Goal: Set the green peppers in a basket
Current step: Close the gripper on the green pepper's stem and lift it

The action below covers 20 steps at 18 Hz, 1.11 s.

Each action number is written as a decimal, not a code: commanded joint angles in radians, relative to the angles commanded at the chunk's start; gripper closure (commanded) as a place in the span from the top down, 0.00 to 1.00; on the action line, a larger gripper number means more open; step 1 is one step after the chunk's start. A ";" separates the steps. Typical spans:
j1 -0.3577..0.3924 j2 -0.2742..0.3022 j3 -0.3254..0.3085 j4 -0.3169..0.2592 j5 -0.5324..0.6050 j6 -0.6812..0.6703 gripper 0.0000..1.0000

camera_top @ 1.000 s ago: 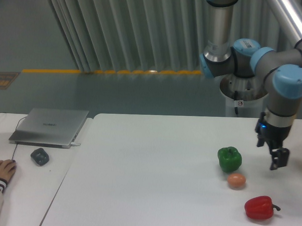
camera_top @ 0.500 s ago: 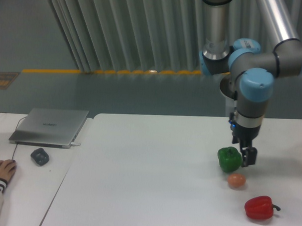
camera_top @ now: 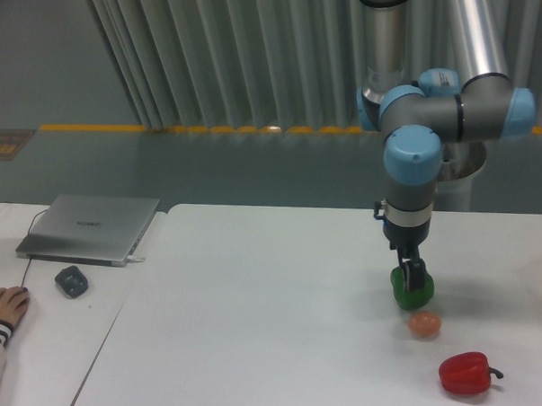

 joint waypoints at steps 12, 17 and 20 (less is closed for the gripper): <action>0.002 -0.029 0.011 0.054 0.021 0.008 1.00; 0.000 -0.052 0.008 0.051 0.074 0.008 1.00; -0.002 -0.057 -0.003 0.049 0.097 0.008 1.00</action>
